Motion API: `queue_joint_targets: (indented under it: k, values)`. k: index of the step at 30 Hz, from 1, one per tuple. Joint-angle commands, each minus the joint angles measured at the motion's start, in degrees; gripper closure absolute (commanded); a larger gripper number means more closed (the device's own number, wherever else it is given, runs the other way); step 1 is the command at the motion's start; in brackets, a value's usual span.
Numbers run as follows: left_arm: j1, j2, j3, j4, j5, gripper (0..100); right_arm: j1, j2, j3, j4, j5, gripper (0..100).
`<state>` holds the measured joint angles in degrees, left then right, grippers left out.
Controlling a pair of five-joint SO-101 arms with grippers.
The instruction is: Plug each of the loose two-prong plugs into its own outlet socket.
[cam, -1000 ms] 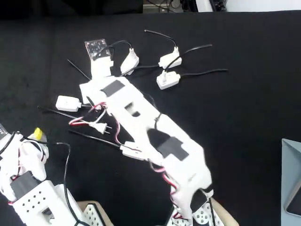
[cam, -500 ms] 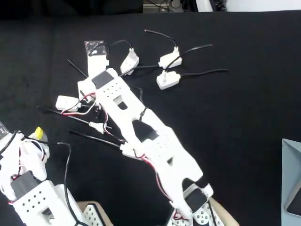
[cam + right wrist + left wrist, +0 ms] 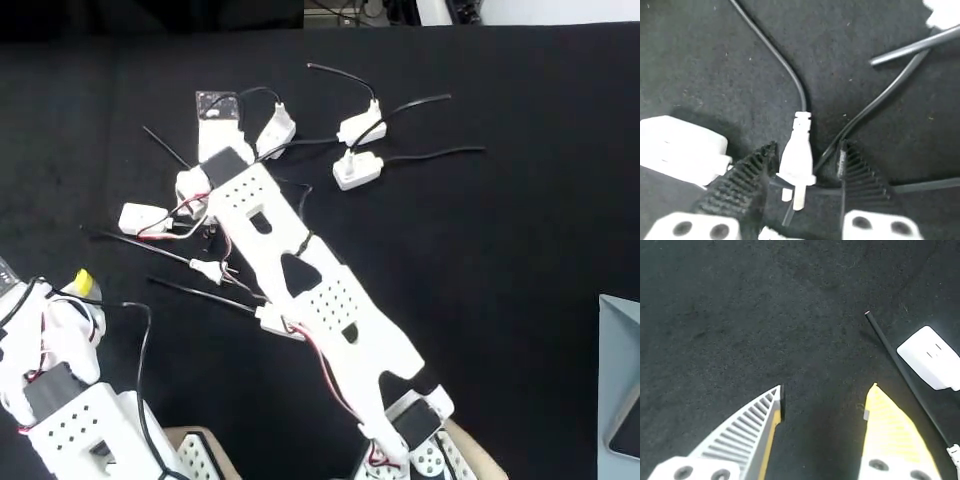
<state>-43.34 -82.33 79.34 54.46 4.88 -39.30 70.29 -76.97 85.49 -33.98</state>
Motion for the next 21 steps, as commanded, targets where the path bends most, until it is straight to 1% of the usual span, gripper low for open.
queue_joint_targets:
  k: [1, 11, 17, 21]
  values:
    - [0.7, -0.5, -0.2, -1.1, 0.4, 73, -1.8, -0.1, -3.5, 0.4, 1.0, 82.2]
    - [0.7, -0.5, -0.1, -1.0, 0.4, 73, -2.3, 0.0, -1.6, 0.3, 1.0, 82.3]
    - [0.7, -0.5, -0.1, -1.0, 0.4, 73, -1.5, 0.0, 0.2, -1.8, 1.0, 91.0]
    - [0.7, -0.5, -0.1, -1.0, 0.3, 73, -1.2, 0.0, 0.2, -1.3, 1.1, 91.7]
